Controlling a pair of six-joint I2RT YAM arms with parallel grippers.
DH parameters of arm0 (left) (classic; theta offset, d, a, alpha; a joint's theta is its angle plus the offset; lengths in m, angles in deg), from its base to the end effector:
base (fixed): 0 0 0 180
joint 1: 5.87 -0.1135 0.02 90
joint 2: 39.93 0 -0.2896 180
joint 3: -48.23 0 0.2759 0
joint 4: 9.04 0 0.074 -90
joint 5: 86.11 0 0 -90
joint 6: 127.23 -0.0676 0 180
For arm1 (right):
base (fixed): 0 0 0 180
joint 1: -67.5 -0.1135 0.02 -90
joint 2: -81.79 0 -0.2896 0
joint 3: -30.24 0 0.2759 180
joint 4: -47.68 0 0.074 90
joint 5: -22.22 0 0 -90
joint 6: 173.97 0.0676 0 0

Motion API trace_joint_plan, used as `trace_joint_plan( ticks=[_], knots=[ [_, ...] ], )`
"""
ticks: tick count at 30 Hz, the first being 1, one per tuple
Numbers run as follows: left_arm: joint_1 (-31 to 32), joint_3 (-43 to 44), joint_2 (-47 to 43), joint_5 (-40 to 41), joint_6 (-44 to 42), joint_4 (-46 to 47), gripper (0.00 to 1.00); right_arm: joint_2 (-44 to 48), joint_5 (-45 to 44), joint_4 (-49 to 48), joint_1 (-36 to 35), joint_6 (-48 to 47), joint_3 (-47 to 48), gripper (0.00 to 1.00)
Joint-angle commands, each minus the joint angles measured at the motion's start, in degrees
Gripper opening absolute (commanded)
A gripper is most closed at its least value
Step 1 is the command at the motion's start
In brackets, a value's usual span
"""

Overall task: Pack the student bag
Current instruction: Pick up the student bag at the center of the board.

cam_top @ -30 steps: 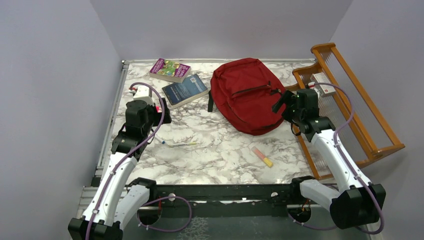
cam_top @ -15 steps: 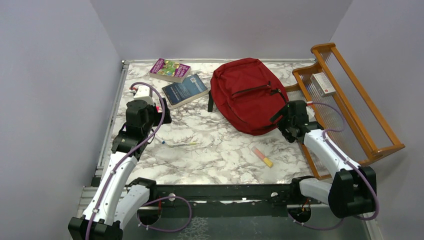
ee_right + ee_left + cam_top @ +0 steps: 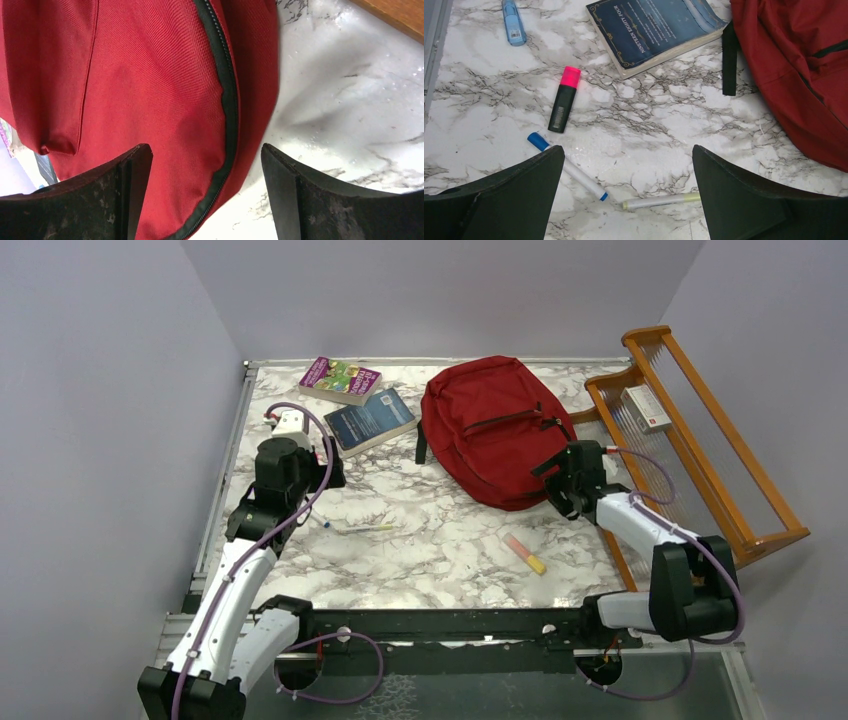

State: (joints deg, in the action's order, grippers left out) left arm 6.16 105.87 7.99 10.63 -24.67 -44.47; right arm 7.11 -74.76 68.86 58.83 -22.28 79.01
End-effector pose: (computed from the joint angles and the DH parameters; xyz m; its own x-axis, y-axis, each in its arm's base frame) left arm 0.2217 -0.0391 0.3138 -0.4367 -0.1278 -0.8905 0.0088 0.9892 -0.1462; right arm 0.2857 0.0353 0.1689 -0.4031 0.8225 -0.4012 0.6053 0.5685 0.5572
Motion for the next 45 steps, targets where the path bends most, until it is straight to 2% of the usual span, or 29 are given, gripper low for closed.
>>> trace_joint_plan(
  ticks=[1, 5, 10, 12, 16, 20, 25, 35, 39, 45],
  knots=[
    [0.2, 0.8, 0.4, -1.6, -0.8, 0.2, 0.99, -2.9, -0.1, -4.8, -0.1, 1.8, -0.9, 0.81],
    [0.1, 0.8, 0.5, -1.7, -0.9, 0.3, 0.99, -4.7, -0.4, -6.8, -0.1, 1.4, -1.2, 0.65],
    [0.1, 0.9, 1.0, -1.8, -0.9, 0.3, 0.99, -6.1, -1.0, -6.5, -0.1, -0.6, -0.4, 0.50],
    [0.1, 0.8, 1.0, -1.6, -0.9, 0.3, 0.99, -5.5, -1.5, -6.5, -0.1, -2.1, -0.2, 0.43],
    [0.1, 0.9, 0.7, -0.7, -0.9, 0.3, 0.99, -3.0, -1.6, -8.1, -0.1, -6.7, 0.4, 0.23],
    [0.1, 1.0, 0.1, -0.1, -0.9, 0.2, 0.99, -0.2, -0.1, -8.0, -0.1, -11.9, 2.9, 0.09],
    [0.1, 0.9, -0.6, 0.1, -0.8, 0.2, 0.99, 3.0, 1.1, -5.5, -0.1, -18.4, 7.7, 0.01],
    [0.1, 0.8, -1.2, -1.4, -0.4, 1.0, 0.99, 10.9, 5.9, 0.4, -0.1, -33.4, 19.2, 0.00],
    [0.1, 1.1, -1.0, -5.0, 1.0, 3.0, 0.99, 10.6, 9.9, 5.8, -0.1, -39.7, 26.4, 0.01],
    [0.1, 7.3, 3.7, -12.8, 3.1, 4.9, 0.99, 8.5, 17.7, 12.2, -0.2, -47.8, 36.6, 0.00]
  ],
)
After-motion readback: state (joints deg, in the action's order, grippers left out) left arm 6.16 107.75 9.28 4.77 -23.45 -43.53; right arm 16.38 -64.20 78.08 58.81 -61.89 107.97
